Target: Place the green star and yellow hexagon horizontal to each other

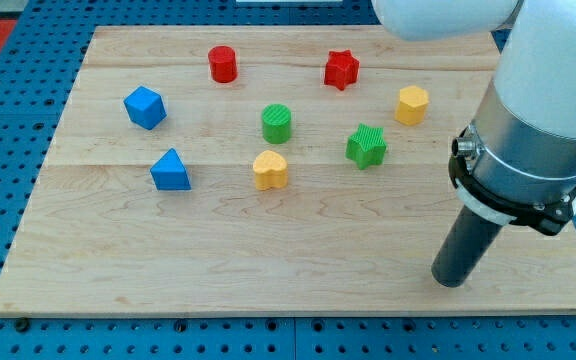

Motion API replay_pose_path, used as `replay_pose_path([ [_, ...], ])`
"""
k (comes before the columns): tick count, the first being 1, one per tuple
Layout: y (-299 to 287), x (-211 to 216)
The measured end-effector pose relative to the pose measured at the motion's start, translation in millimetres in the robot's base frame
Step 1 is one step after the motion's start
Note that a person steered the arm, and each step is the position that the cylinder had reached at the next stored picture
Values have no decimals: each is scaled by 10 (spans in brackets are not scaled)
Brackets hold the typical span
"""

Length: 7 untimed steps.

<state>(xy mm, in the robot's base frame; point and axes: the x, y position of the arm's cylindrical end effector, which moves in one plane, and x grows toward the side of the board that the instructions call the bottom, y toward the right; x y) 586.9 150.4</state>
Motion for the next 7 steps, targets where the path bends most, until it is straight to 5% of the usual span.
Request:
replay_pose_path([
  [4, -172, -121],
  [7, -607, -1518],
])
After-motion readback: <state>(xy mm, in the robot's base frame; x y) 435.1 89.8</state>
